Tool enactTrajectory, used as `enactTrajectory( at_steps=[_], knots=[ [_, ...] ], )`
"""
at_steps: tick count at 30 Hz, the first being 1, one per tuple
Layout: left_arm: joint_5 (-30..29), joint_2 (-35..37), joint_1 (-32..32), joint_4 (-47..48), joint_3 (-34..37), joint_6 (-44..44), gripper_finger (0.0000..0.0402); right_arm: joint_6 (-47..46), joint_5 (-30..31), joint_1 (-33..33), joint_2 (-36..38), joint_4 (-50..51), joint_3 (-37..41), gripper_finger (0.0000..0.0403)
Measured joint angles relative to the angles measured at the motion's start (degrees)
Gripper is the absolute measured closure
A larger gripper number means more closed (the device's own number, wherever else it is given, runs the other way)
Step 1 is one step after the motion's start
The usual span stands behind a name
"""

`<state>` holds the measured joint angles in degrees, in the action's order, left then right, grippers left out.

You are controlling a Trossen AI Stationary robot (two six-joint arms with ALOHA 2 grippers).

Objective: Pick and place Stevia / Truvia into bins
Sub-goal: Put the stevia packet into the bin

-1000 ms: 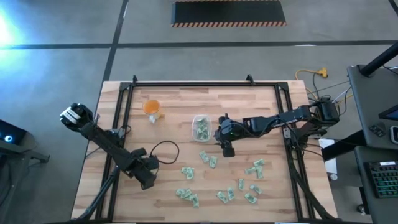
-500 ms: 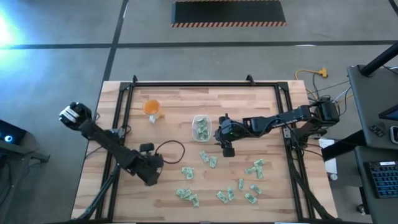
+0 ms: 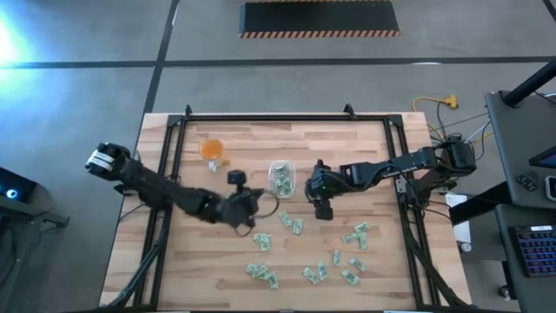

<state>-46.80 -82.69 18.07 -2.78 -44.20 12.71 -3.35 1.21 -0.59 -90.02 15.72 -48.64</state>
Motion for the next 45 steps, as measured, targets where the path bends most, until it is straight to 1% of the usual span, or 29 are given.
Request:
enactTrajectory(
  at_steps=[4, 8, 11, 20, 23, 28, 32, 35, 38, 45],
  knots=[
    [7.9, -3.3, -6.8, -8.2, 0.1, 7.0, 0.0401, -0.8, -0.7, -0.9, -0.3, -1.1, 0.0, 0.0229],
    [16.1, -7.2, -12.6, -12.3, -0.5, 8.8, 0.0401, 0.8, -4.6, -2.3, -1.2, -4.1, 0.0, 0.0229],
    [18.8, -10.1, -15.2, -13.0, -2.1, 8.9, 0.0401, 2.1, -6.4, -3.4, -2.0, -6.4, 0.0, 0.0229],
    [19.7, -17.1, -18.7, -13.3, -7.0, 10.7, 0.0397, 3.5, -6.3, -4.4, -5.0, -10.3, 0.0, 0.0229],
    [20.1, -18.9, -18.9, -13.3, -8.3, 12.1, 0.0369, 3.5, -7.2, -4.5, -6.7, -12.4, 0.0, 0.0229],
    [20.4, -19.8, -18.6, -13.0, -9.6, 13.3, 0.0296, 3.6, -11.4, -4.5, -9.8, -14.5, 0.0, 0.0229],
    [19.3, -18.0, -18.2, -12.6, -10.0, 13.2, 0.0248, 3.5, -12.1, -4.5, -11.4, -15.5, -0.1, 0.0229],
    [19.2, -15.5, -17.6, -11.0, -9.8, 13.1, 0.0227, 3.4, -12.2, -4.5, -12.4, -15.7, -0.1, 0.0229],
    [18.8, -12.6, -17.0, -6.9, -9.6, 10.9, 0.0218, 3.2, -12.3, -4.5, -13.6, -16.4, -0.1, 0.0229],
    [18.4, -5.3, -15.6, 2.1, -9.1, 2.6, 0.0217, 2.9, -12.9, -4.6, -14.9, -17.7, -0.2, 0.0229]
  ],
)
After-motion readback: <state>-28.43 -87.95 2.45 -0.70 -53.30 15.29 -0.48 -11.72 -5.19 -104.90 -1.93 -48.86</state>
